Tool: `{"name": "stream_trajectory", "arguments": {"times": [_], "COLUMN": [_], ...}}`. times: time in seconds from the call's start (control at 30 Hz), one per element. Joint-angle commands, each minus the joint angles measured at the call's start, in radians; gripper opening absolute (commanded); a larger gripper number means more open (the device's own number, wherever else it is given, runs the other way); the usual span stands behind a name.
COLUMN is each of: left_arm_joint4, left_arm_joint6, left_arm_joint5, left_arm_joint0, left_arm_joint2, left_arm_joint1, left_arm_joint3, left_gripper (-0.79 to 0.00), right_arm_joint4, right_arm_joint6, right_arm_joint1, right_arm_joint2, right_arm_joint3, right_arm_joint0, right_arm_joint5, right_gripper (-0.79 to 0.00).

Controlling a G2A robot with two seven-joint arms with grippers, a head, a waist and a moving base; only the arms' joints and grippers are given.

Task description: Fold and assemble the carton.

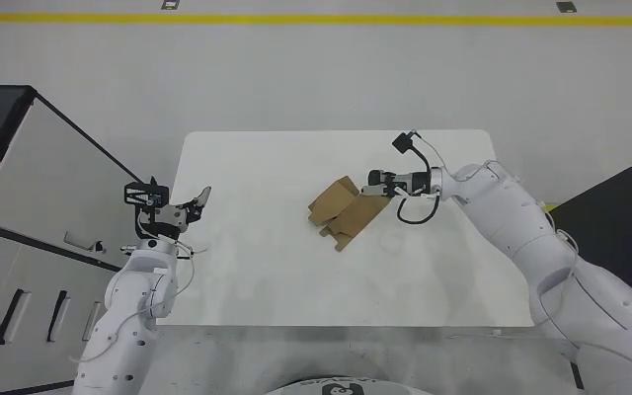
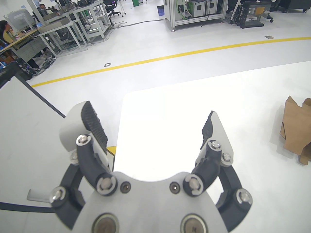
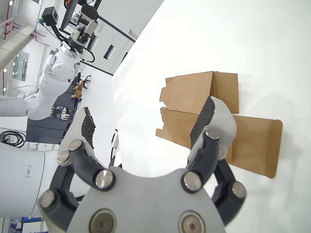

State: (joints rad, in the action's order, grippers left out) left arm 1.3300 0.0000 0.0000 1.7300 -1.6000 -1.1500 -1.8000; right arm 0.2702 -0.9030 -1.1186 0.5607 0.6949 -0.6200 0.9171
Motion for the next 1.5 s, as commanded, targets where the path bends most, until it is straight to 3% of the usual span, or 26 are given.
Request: {"name": "stream_trajectory", "arguments": {"times": [0.0, 0.6, 0.83, 1.47], "left_arm_joint4": [0.000, 0.000, 0.000, 0.000], "left_arm_joint6": [0.000, 0.000, 0.000, 0.000], "left_arm_joint5": [0.000, 0.000, 0.000, 0.000], "left_arm_joint0": [0.000, 0.000, 0.000, 0.000], "left_arm_joint2": [0.000, 0.000, 0.000, 0.000], "left_arm_joint1": [0.000, 0.000, 0.000, 0.000], "left_arm_joint3": [0.000, 0.000, 0.000, 0.000], "left_gripper": [0.000, 0.000, 0.000, 0.000], "right_arm_joint4": [0.000, -0.014, -0.062, -0.130], "right_arm_joint6": [0.000, 0.017, 0.013, 0.014], "right_arm_joint1": [0.000, 0.003, 0.020, -0.003], "right_arm_joint2": [0.000, 0.007, 0.037, -0.010], "right_arm_joint3": [0.000, -0.003, -0.077, -0.077], "right_arm_joint0": [0.000, -0.004, 0.005, -0.007], "right_arm_joint5": [0.000, -0.003, 0.013, -0.037], "right_gripper": [0.000, 0.000, 0.000, 0.000]}}
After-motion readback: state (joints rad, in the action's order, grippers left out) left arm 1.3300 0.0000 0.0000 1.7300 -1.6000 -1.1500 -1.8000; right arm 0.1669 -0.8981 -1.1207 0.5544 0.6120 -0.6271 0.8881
